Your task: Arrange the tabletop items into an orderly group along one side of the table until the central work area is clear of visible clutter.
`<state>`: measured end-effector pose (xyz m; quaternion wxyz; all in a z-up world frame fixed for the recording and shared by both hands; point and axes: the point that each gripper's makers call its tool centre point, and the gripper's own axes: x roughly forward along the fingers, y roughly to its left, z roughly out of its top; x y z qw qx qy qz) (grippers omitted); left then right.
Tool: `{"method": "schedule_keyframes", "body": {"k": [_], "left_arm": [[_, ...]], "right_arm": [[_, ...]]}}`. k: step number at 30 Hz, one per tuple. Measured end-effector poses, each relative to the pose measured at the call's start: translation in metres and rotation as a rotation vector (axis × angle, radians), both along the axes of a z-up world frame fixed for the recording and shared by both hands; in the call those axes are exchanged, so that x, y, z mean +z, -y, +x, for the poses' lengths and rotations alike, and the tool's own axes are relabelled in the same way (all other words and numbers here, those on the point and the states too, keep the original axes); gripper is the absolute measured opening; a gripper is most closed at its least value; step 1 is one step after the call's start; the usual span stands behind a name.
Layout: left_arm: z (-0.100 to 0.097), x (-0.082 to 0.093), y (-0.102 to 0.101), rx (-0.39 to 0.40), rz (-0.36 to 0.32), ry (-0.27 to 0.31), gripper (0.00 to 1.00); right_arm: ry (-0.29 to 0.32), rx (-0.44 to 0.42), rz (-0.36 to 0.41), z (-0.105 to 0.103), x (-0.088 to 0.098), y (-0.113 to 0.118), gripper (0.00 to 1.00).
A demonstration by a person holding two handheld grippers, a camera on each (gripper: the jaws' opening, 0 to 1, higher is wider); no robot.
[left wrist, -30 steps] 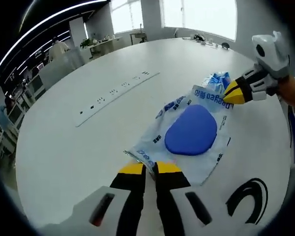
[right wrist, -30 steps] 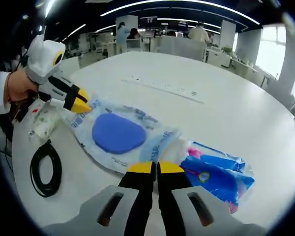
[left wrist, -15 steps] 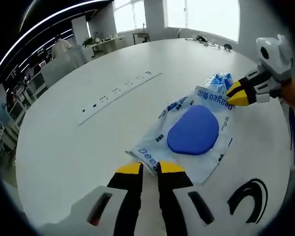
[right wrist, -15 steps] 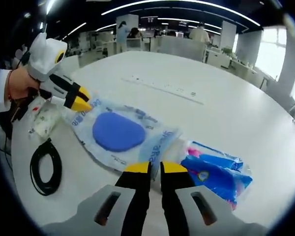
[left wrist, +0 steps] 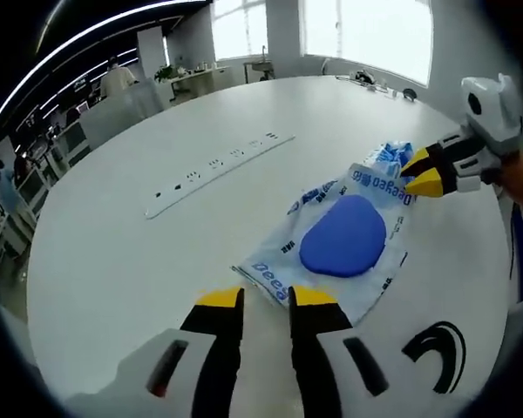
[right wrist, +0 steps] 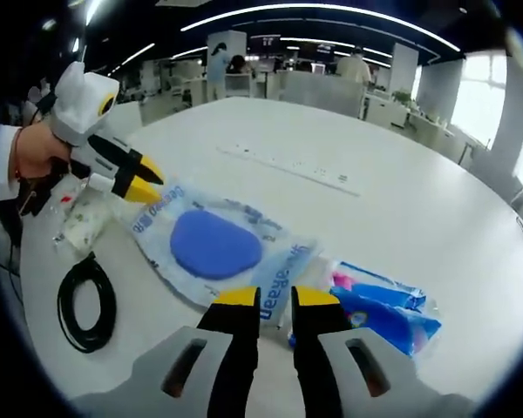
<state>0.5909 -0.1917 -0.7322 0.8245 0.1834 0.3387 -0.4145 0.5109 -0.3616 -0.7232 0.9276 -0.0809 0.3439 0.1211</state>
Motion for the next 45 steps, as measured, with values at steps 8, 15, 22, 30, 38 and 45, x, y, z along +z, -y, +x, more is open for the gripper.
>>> {"method": "schedule_keyframes", "body": {"k": [8, 15, 22, 30, 38, 45], "left_arm": [[0.0, 0.011, -0.001, 0.024, -0.049, -0.011, 0.32], [0.0, 0.024, -0.004, 0.043, -0.096, -0.015, 0.41], [0.002, 0.037, -0.013, 0.062, -0.121, -0.007, 0.49], [-0.004, 0.056, -0.022, 0.052, -0.171, 0.007, 0.65], [-0.01, 0.081, -0.034, 0.057, -0.228, 0.032, 0.76], [-0.021, 0.108, -0.044, 0.051, -0.297, 0.057, 0.85]], "right_arm": [[0.009, 0.002, -0.005, -0.002, 0.006, 0.001, 0.14], [0.026, 0.006, 0.011, -0.002, 0.014, 0.001, 0.22], [0.031, 0.01, 0.01, -0.002, 0.018, 0.0, 0.31], [0.034, 0.028, 0.018, -0.005, 0.025, -0.004, 0.38], [0.053, 0.031, 0.038, -0.006, 0.039, -0.005, 0.44], [0.066, 0.032, 0.057, -0.008, 0.05, -0.006, 0.48]]}}
